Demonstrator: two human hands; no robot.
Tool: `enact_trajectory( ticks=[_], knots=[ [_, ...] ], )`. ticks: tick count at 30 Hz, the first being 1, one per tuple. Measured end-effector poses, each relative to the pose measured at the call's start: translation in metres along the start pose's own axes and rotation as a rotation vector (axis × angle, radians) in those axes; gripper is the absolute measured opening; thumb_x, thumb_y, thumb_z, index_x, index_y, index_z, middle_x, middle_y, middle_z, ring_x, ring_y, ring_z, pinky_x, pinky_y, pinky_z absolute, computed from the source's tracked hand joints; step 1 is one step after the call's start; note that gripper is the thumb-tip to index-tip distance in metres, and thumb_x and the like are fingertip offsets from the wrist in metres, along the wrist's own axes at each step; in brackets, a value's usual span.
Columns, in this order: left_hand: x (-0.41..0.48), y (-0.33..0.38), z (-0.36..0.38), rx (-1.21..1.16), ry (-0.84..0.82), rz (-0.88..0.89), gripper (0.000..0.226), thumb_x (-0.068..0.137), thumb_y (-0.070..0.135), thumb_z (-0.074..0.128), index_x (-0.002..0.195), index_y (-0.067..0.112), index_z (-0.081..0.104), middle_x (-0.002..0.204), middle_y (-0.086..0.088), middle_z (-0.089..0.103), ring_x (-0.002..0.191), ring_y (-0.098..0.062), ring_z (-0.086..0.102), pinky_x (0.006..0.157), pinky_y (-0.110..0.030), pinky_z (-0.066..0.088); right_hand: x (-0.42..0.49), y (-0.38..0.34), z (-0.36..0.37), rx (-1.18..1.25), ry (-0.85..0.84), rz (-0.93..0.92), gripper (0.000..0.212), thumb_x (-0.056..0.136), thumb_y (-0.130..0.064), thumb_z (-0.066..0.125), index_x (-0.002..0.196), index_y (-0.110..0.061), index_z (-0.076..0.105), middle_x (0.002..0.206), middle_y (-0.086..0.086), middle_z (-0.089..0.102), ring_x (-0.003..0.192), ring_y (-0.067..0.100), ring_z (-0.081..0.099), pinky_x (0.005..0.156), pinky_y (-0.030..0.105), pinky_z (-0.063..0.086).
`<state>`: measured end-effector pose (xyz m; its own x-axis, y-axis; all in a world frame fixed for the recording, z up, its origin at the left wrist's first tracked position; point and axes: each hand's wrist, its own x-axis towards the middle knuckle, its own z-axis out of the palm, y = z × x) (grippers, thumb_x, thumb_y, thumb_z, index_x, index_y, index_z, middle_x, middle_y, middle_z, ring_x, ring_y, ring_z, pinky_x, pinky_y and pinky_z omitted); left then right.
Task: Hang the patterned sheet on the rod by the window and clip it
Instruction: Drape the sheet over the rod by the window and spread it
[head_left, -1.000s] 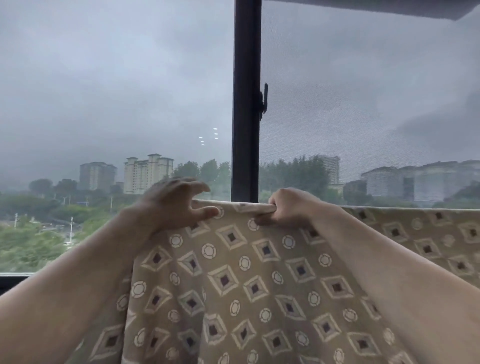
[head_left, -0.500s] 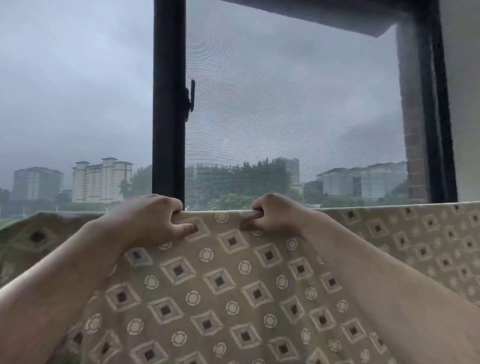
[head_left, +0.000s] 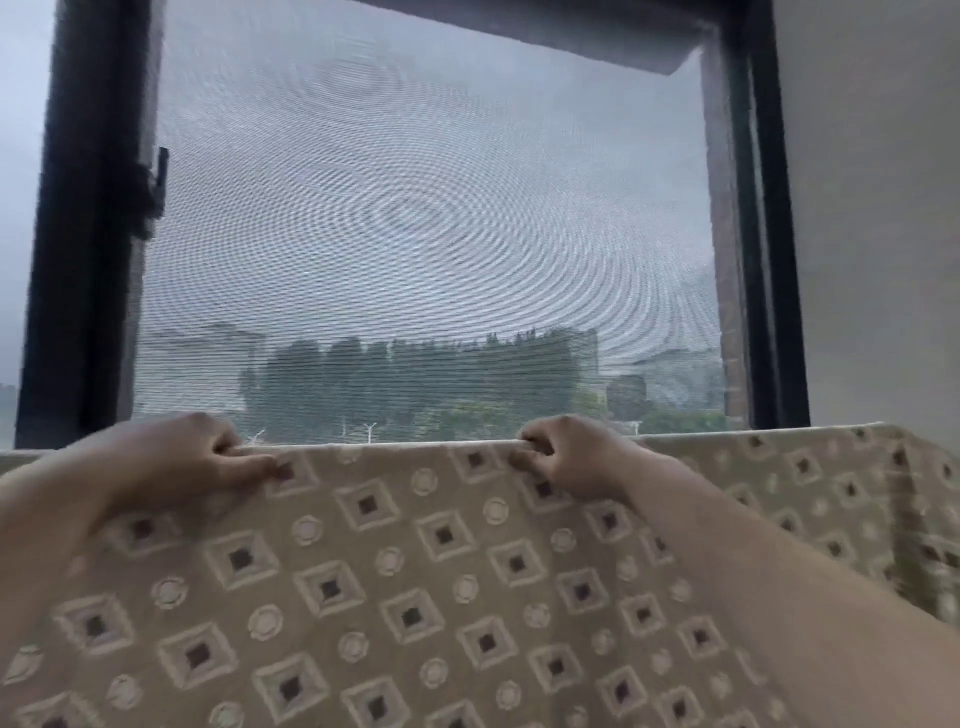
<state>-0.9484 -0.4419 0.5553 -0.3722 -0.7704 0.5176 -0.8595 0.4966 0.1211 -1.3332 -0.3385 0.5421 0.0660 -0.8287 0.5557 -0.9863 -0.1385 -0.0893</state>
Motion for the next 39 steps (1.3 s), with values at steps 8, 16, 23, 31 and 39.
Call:
enact_trajectory(
  ticks=[8,16,23,31,39],
  knots=[
    [0.052,0.161,0.061,0.089,0.08,0.255,0.045,0.084,0.062,0.054,0.068,0.02,0.053,0.06,0.008,0.058,0.06,-0.007,0.055,0.057,-0.029,0.04,0.002,0.04,0.003,0.096,0.028,-0.145,0.02,0.089,-0.04,0.052,0.092,-0.023,0.064,0.086,-0.01,0.067,0.083,0.014,0.061,0.082,0.04,0.052],
    [0.092,0.251,0.086,-0.043,-0.047,0.383,0.028,0.088,0.057,0.053,0.088,0.031,0.064,0.083,0.014,0.064,0.078,-0.006,0.061,0.071,-0.026,0.048,-0.011,0.125,-0.015,0.069,0.019,-0.049,0.018,0.093,-0.041,0.055,0.077,-0.033,0.058,0.071,-0.014,0.056,0.069,0.001,0.05,0.067,0.027,0.038],
    [0.122,0.329,0.121,0.034,-0.004,0.406,0.033,0.087,0.059,0.053,0.071,0.03,0.054,0.073,0.014,0.057,0.069,-0.002,0.054,0.064,-0.028,0.04,-0.037,0.219,-0.044,-0.006,-0.002,0.06,0.022,0.094,-0.039,0.052,0.074,-0.031,0.054,0.08,-0.012,0.058,0.075,0.008,0.053,0.072,0.033,0.044],
    [0.154,0.444,0.162,-0.001,-0.048,0.34,0.035,0.09,0.054,0.052,0.073,0.023,0.054,0.071,0.007,0.063,0.063,-0.01,0.06,0.063,-0.029,0.049,-0.051,0.345,-0.065,-0.032,0.026,0.092,0.02,0.097,-0.034,0.047,0.096,-0.027,0.065,0.102,-0.004,0.067,0.097,0.019,0.059,0.088,0.038,0.049],
    [0.168,0.518,0.208,0.079,0.161,0.264,0.039,0.09,0.06,0.042,0.074,0.026,0.053,0.072,0.013,0.058,0.066,-0.008,0.054,0.059,-0.03,0.043,-0.076,0.447,-0.076,-0.047,0.097,0.114,0.026,0.098,-0.021,0.043,0.11,-0.025,0.066,0.109,-0.002,0.064,0.102,0.02,0.058,0.093,0.039,0.047]
  ],
)
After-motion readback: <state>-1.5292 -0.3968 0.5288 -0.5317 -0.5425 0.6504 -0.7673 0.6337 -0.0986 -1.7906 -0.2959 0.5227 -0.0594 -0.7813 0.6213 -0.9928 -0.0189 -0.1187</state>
